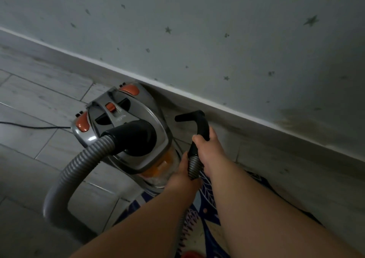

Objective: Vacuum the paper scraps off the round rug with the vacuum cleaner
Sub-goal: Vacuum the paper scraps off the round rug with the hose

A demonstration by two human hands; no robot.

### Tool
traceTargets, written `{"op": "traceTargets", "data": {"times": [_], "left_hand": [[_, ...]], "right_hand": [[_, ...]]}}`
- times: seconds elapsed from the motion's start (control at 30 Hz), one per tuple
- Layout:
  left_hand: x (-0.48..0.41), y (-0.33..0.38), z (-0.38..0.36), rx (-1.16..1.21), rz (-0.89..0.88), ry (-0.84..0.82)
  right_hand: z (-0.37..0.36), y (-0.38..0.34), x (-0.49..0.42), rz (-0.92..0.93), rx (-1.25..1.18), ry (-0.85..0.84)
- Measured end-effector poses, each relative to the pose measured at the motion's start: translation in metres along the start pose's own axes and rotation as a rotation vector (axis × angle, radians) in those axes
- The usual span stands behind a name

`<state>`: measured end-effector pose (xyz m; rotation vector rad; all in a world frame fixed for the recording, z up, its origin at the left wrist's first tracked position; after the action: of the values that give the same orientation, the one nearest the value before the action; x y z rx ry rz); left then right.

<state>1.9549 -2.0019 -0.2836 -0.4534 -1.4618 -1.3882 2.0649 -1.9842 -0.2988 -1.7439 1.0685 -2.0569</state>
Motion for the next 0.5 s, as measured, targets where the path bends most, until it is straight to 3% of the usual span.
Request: {"op": "traceTargets", "data": {"times": [0.13,0.37,0.5], "left_hand": [[-0.010,-0.001,0.009,0.061,-0.046,0.048],[-0.029,-0.012,0.032,-0.001,0.032,0.140],[-0.028,-0.009,0.030,0.009,0.047,0.098]], "right_hand": [[-0.008,-0.001,-0.022,-0.010,0.006,-0.049],[-0.028,-0.009,-0.048,-0.019,0.033,-0.105],[-0.023,-0.014,-0.046,-0.028,0.069,-0.075]]}}
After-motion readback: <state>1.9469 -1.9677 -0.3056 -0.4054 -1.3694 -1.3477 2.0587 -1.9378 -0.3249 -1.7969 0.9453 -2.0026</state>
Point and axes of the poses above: each hand's wrist, its own x-axis away from the middle knuckle, its own z-axis out of the back of the hand, y = z × x, the point moved 4 cm from there along -x, towards the middle knuckle, and after that the axes turned 13 degrees about -y, right-handed, at the moved point
